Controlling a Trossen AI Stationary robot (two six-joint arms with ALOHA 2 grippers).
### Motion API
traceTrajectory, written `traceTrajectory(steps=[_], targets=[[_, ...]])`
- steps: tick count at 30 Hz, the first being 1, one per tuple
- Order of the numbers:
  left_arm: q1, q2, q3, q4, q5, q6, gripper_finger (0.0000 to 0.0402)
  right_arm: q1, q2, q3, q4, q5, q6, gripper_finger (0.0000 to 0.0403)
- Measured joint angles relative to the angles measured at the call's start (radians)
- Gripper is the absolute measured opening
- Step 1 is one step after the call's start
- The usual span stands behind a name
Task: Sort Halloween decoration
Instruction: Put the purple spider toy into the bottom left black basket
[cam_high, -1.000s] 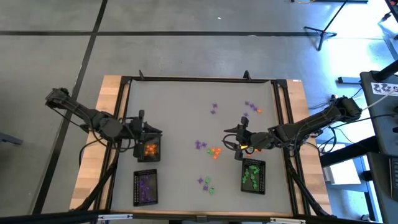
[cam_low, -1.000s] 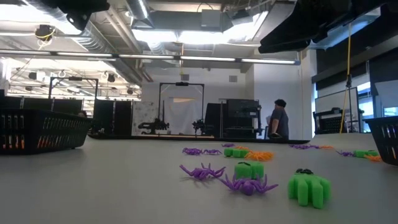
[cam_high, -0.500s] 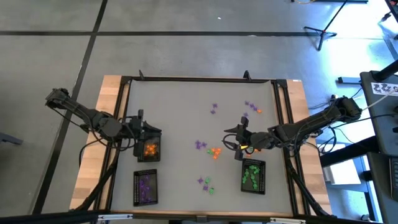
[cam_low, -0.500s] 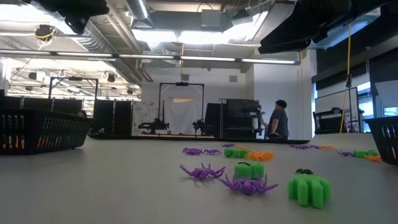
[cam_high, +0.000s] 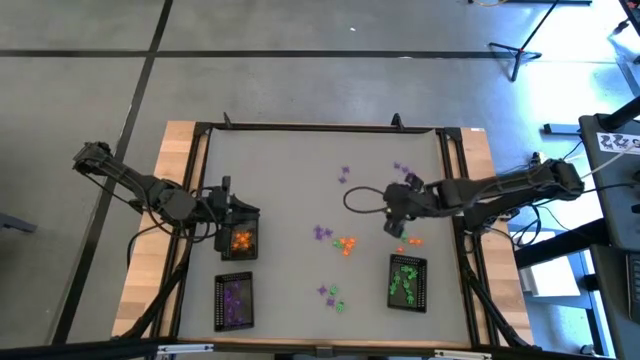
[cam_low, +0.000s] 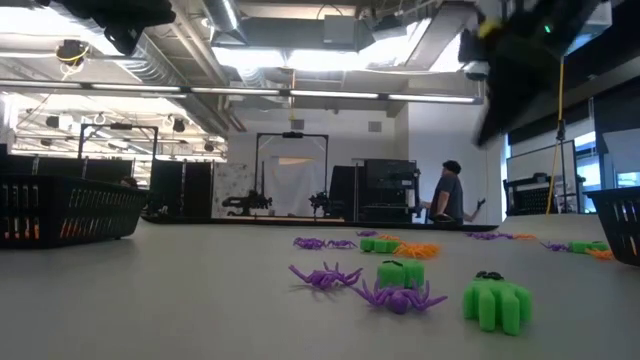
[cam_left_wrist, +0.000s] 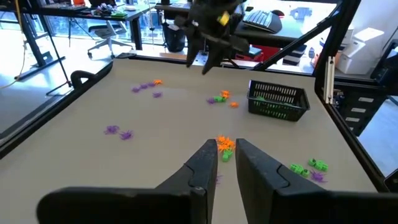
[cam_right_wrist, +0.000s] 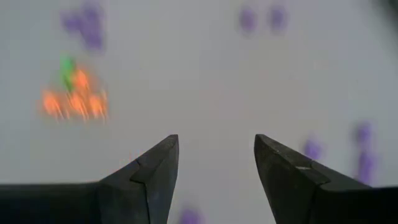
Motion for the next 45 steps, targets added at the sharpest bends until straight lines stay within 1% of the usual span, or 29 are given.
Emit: traceTrajectory(steps=[3, 8, 13, 22, 26, 28, 30, 32, 37, 38, 39, 41, 43, 45], targets=[[0.0, 0.0, 0.0, 0.0, 0.0, 0.0, 0.0052, -0.024, 0.0, -0.041, -0.072, -0.12, 0.066, 0.0209], [0.0, 0.0, 0.0, 0.0, 0.0, 0.0, 0.0052, -0.024, 0.0, -0.124, -0.054, -0.224, 0.182, 0.0209], [0.0, 0.0, 0.0, 0.0, 0.0, 0.0, 0.0052, -0.024, 0.0, -0.218, 0.025, -0.23, 0.267, 0.0209], [0.0, 0.0, 0.0, 0.0, 0.0, 0.0, 0.0052, -0.025, 0.002, -0.39, 0.243, -0.245, 0.369, 0.0209], [0.0, 0.0, 0.0, 0.0, 0.0, 0.0, 0.0052, -0.024, -0.002, -0.433, 0.286, -0.228, 0.39, 0.0207], [0.0, 0.0, 0.0, 0.0, 0.0, 0.0, 0.0052, -0.024, -0.002, -0.44, 0.287, -0.215, 0.391, 0.0195], [0.0, 0.0, 0.0, 0.0, 0.0, 0.0, 0.0052, -0.024, -0.001, -0.441, 0.285, -0.197, 0.393, 0.017], [0.0, 0.0, 0.0, 0.0, 0.0, 0.0, 0.0052, -0.024, -0.001, -0.444, 0.291, -0.18, 0.394, 0.0134], [0.0, 0.0, 0.0, -0.001, 0.0, 0.0, 0.0052, -0.025, 0.001, -0.445, 0.338, -0.16, 0.394, 0.0025], [0.0, 0.0, 0.0, 0.0, 0.0, 0.0, 0.0052, -0.025, 0.001, -0.445, 0.345, -0.161, 0.402, 0.0014], [0.0, 0.0, 0.0, 0.0, 0.0, 0.0, 0.0052, -0.025, 0.001, -0.443, 0.349, -0.161, 0.413, 0.0009], [0.0, 0.0, 0.0, 0.0, 0.0, 0.0, 0.0052, -0.026, 0.004, -0.427, 0.344, -0.166, 0.436, 0.0017], [0.0, 0.0, 0.0, 0.0, 0.0, 0.0, 0.0052, -0.026, 0.005, -0.396, 0.347, -0.176, 0.438, 0.0022], [0.0, 0.0, 0.0, 0.0, 0.0, 0.0, 0.0052, -0.025, 0.004, -0.353, 0.352, -0.185, 0.438, 0.0019]])
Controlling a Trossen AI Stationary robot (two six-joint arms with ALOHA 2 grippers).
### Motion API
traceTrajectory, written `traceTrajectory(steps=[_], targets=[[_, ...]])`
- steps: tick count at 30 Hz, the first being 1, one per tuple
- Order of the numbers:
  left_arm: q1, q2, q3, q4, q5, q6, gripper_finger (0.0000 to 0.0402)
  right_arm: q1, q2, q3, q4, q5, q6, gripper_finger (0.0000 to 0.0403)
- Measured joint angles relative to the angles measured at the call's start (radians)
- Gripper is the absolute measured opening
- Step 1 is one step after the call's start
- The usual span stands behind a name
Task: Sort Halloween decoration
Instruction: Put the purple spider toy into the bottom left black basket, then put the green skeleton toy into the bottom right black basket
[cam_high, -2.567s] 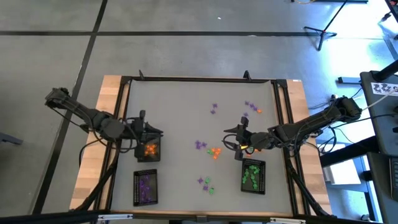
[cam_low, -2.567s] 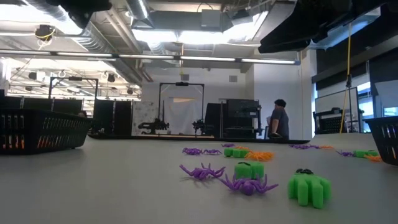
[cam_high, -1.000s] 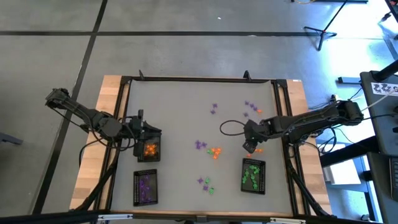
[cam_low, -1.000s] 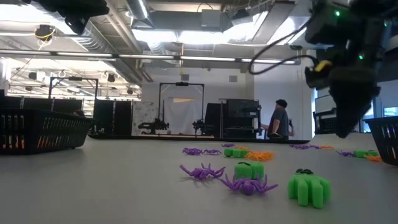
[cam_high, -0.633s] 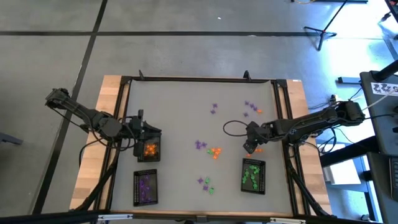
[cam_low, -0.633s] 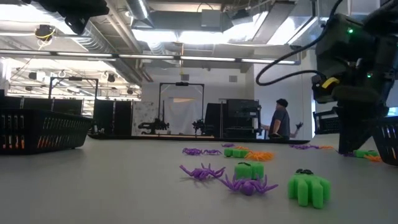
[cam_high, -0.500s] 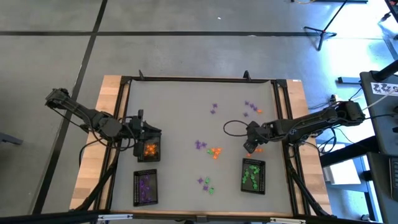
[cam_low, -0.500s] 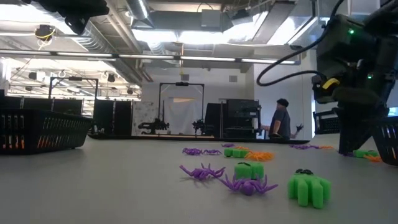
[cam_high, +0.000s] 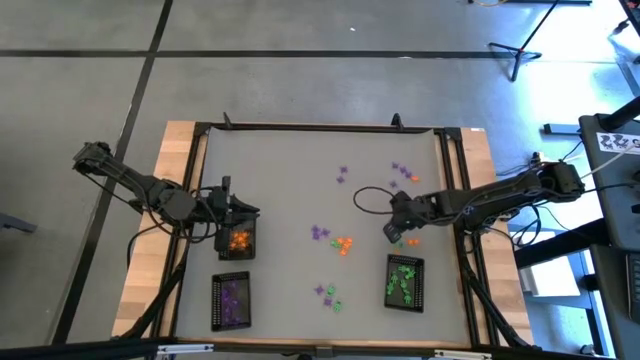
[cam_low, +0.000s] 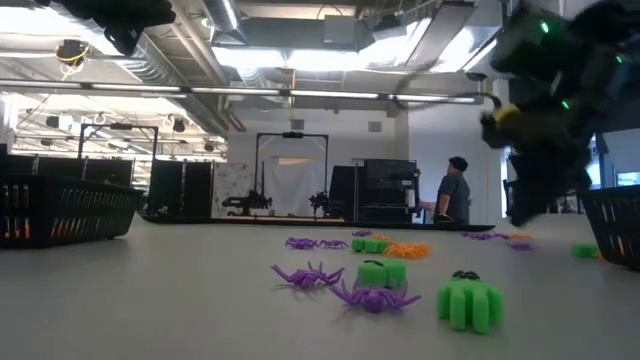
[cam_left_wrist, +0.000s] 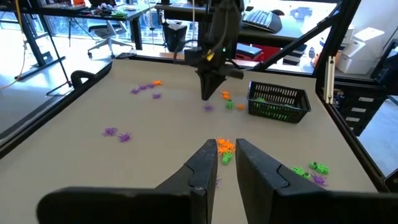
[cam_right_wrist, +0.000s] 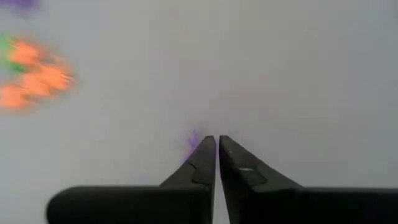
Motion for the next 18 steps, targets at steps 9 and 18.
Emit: traceTrajectory(steps=[9, 18], targets=[[0.0, 0.0, 0.0, 0.0, 0.0, 0.0, 0.0052, 0.009, 0.001, 0.154, 0.087, 0.023, -0.02, 0.0008], [0.0, 0.0, 0.0, -0.003, 0.0, 0.0, 0.0052, 0.04, 0.065, 0.164, 0.356, 0.035, -0.088, 0.001]])
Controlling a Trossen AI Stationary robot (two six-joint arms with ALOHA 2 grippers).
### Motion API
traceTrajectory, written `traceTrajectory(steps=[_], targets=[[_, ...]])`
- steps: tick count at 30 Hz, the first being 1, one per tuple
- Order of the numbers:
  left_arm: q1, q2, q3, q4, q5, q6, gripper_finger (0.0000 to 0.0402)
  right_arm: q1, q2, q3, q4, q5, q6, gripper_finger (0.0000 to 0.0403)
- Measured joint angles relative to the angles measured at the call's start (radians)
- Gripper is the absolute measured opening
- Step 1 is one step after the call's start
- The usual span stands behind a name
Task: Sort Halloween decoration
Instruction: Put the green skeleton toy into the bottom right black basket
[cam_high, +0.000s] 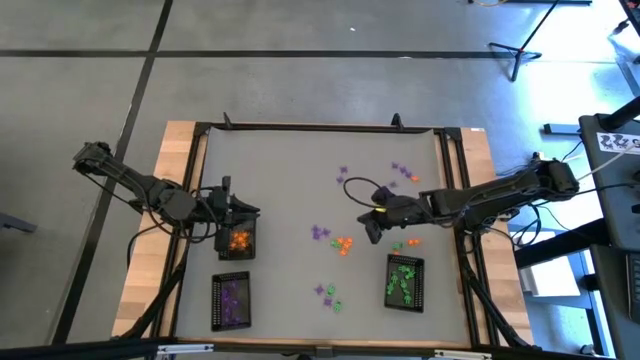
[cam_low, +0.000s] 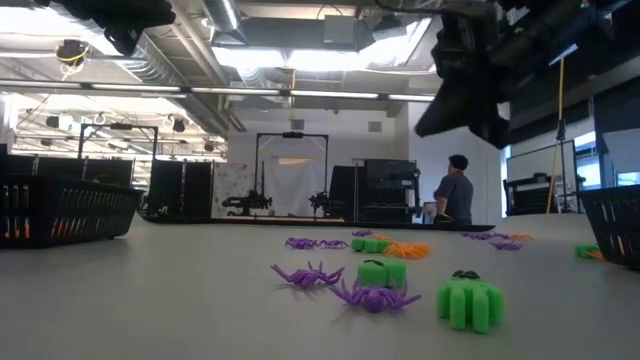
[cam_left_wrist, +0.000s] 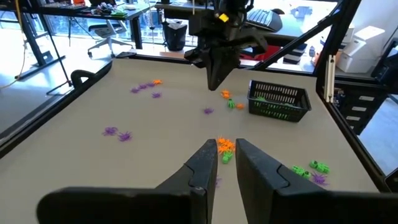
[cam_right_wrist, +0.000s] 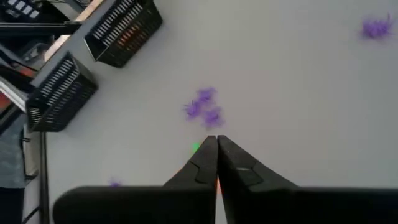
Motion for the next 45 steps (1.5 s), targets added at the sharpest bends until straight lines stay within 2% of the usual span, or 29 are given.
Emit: traceTrajectory(steps=[4, 10, 14, 20, 26, 30, 36, 40, 45], targets=[[0.0, 0.0, 0.0, -0.001, 0.0, 0.0, 0.0052, -0.016, 0.046, 0.0, 0.004, -0.015, -0.048, 0.0032], [0.0, 0.0, 0.0, -0.001, 0.0, 0.0, 0.0052, -0.01, 0.18, 0.001, 0.119, -0.194, -0.055, 0.0093], [0.0, 0.0, 0.0, -0.002, 0.0, 0.0, 0.0052, 0.03, 0.293, 0.064, 0.136, -0.219, -0.128, 0.0133], [-0.001, 0.0, 0.0, -0.004, 0.0, 0.0, 0.0052, 0.082, 0.429, 0.236, 0.057, -0.14, -0.331, 0.0149], [-0.001, 0.0, 0.0, -0.004, 0.0, 0.0, 0.0052, 0.103, 0.528, 0.359, -0.059, -0.112, -0.417, 0.0139], [-0.001, 0.0, 0.0, -0.004, 0.0, 0.0, 0.0052, 0.105, 0.579, 0.367, -0.058, -0.101, -0.418, 0.0134], [-0.001, 0.0, 0.0, -0.003, 0.0, 0.0, 0.0052, 0.105, 0.639, 0.368, -0.063, -0.007, -0.417, 0.0133], [-0.001, 0.0, 0.0, -0.004, 0.0, 0.0, 0.0052, 0.105, 0.647, 0.369, -0.063, 0.055, -0.417, 0.0133], [-0.001, 0.0, 0.0, -0.004, 0.0, 0.0, 0.0052, 0.104, 0.635, 0.367, -0.062, 0.083, -0.416, 0.0133]])
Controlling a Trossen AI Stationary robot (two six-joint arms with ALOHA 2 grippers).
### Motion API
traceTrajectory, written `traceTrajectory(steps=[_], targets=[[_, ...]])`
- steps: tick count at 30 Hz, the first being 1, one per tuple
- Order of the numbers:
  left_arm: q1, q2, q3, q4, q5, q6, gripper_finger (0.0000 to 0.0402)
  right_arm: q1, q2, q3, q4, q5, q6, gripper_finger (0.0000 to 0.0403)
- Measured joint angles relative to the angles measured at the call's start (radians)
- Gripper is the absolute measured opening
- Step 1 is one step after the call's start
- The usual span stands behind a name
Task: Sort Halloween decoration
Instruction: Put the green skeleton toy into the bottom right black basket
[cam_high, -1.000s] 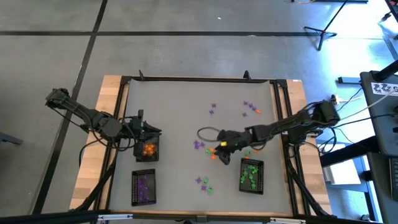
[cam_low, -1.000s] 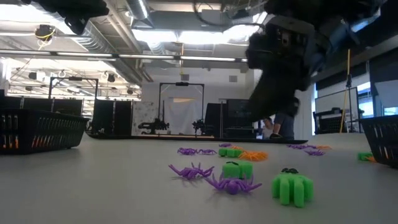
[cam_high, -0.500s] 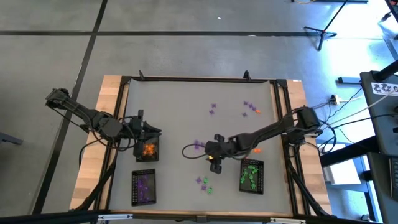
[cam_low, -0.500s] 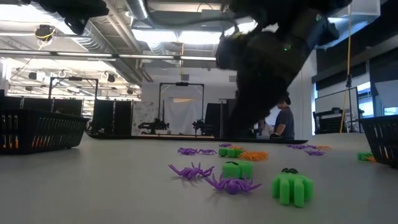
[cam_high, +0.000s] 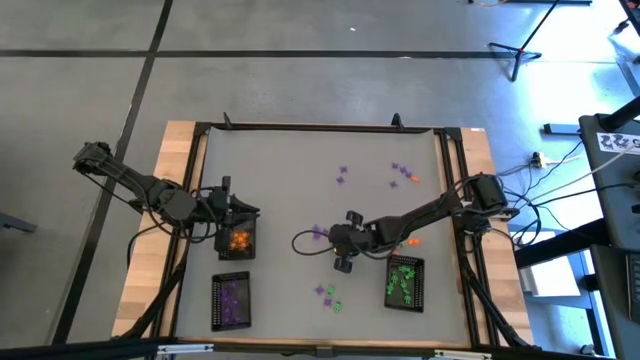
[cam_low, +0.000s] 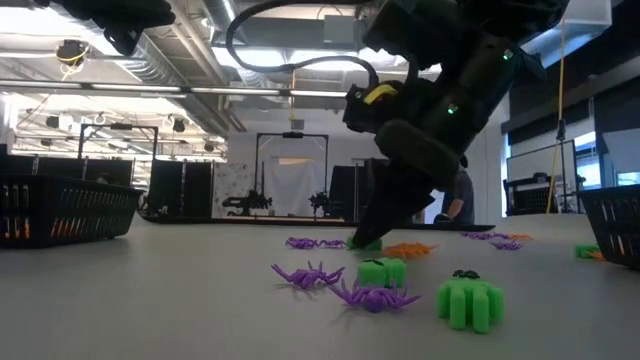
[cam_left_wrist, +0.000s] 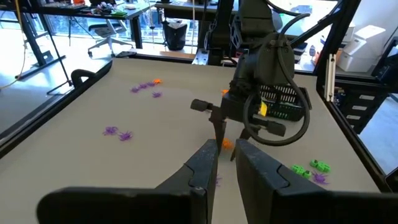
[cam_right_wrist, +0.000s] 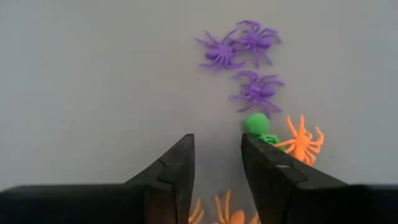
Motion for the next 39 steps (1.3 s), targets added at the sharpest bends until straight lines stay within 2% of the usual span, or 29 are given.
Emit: traceTrajectory(steps=[18, 32, 35, 39], targets=[[0.0, 0.0, 0.0, 0.0, 0.0, 0.0, 0.0052, -0.007, -0.009, -0.001, 0.002, 0.092, -0.051, 0.0133], [0.0, 0.0, 0.0, 0.0, 0.0, 0.0, 0.0052, -0.066, 0.021, 0.002, 0.002, -0.018, -0.018, 0.0132], [0.0, 0.0, 0.0, 0.001, 0.0, 0.0, 0.0052, -0.061, 0.017, 0.001, 0.001, -0.019, -0.015, 0.012], [0.0, 0.0, 0.0, 0.0, 0.0, 0.0, 0.0052, -0.05, 0.004, 0.005, -0.015, -0.023, -0.004, 0.0072]])
